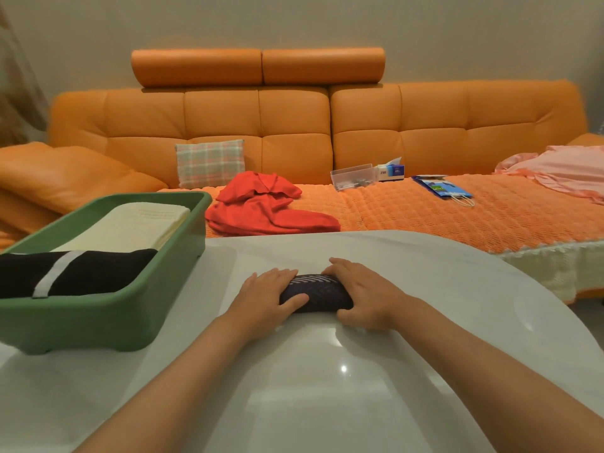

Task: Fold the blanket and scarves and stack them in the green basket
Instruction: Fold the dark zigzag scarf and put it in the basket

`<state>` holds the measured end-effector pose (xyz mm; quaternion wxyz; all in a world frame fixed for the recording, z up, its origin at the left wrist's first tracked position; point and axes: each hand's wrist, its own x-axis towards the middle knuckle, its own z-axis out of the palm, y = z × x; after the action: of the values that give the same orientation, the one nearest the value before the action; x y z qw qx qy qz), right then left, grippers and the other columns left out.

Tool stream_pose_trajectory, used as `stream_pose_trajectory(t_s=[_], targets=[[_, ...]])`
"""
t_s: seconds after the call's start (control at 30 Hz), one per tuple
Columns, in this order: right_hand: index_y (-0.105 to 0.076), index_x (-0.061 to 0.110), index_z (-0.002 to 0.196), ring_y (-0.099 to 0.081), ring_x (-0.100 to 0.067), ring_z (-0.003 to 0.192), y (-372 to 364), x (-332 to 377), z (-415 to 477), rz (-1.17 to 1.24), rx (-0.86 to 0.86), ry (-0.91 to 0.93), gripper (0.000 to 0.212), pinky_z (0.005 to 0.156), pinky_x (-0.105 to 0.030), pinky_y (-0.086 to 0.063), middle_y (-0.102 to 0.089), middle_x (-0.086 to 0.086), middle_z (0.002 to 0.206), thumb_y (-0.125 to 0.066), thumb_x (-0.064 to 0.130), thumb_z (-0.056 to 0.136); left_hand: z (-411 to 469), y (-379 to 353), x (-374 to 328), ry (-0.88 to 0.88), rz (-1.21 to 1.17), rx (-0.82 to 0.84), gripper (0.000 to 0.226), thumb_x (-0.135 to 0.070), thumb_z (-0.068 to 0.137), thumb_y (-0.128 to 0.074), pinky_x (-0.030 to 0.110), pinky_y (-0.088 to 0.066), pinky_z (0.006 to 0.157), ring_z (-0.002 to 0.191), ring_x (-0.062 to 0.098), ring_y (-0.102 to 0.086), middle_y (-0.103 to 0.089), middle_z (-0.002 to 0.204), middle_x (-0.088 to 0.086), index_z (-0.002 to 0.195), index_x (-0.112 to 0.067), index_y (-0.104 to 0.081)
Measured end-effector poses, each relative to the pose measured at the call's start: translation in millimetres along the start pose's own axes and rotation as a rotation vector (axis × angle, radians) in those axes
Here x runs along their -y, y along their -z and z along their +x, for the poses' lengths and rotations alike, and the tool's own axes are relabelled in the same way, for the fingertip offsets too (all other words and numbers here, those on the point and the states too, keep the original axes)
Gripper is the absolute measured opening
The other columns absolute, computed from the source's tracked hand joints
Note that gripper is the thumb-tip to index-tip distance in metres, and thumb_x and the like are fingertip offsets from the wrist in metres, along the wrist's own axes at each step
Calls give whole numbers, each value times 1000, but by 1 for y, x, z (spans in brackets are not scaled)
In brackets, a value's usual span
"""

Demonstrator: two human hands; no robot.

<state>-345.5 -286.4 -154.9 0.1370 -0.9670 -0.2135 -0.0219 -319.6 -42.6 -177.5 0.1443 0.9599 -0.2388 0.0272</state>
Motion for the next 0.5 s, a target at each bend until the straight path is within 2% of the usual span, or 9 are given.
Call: stream_pose_trajectory(t_s=[0.07, 0.1, 0.13, 0.2, 0.23, 0.37, 0.5], targets=[[-35, 34, 143, -24, -17, 144, 0, -1, -1, -37, 2, -1, 72, 114, -33, -26, -20, 1, 161, -65, 42, 78, 2, 6, -4, -13, 122, 1, 79, -71, 91, -23, 43, -6, 123, 151, 16, -8, -15, 163, -6, 155, -24, -26], [-36, 33, 144, -22, -17, 145, 1, -2, -1, -61, -4, -2, 72, 115, -33, -25, -20, 0, 161, -65, 41, 78, 2, 9, -8, -58, 178, -38, 81, -69, 89, -19, 42, -9, 122, 151, 19, -10, -15, 164, -3, 154, -22, -28], [-37, 32, 145, -23, -17, 144, 2, -3, -1, -91, -16, -1, 72, 114, -32, -26, -22, 0, 160, -65, 40, 79, 3, 12, -11, -134, 220, -84, 78, -64, 89, -19, 41, -18, 120, 149, 22, -20, -22, 162, -1, 153, -21, -33], [-38, 32, 147, -29, -18, 141, 6, -3, 0, -170, -37, -16, 72, 111, -33, -34, -29, 0, 156, -63, 42, 80, 4, 15, -17, -268, 225, -124, 61, -42, 90, -35, 41, -38, 107, 135, 24, -44, -43, 152, -1, 148, -23, -43], [-38, 32, 147, -32, -19, 137, 8, -3, 0, -218, -46, -26, 71, 106, -34, -39, -33, 0, 153, -62, 43, 81, 4, 15, -18, -283, 202, -114, 62, -33, 86, -43, 40, -42, 103, 130, 23, -48, -48, 148, -2, 147, -24, -45], [-25, 30, 153, -45, -21, 119, 7, -5, 1, -320, -11, -69, 74, 91, -37, -47, -46, -1, 133, -57, 41, 87, 5, 14, -11, -194, 175, -21, 78, -28, 77, -51, 36, -42, 103, 132, 18, -45, -41, 152, -8, 152, -34, -31], [-24, 33, 150, -47, -22, 110, 11, -3, 1, -174, 61, -111, 72, 90, -39, -48, -47, 0, 126, -56, 20, 87, 12, 17, 0, -78, 111, -26, 68, -19, 85, -56, 32, -45, 91, 118, 20, -52, -52, 139, -8, 148, -33, -36]])
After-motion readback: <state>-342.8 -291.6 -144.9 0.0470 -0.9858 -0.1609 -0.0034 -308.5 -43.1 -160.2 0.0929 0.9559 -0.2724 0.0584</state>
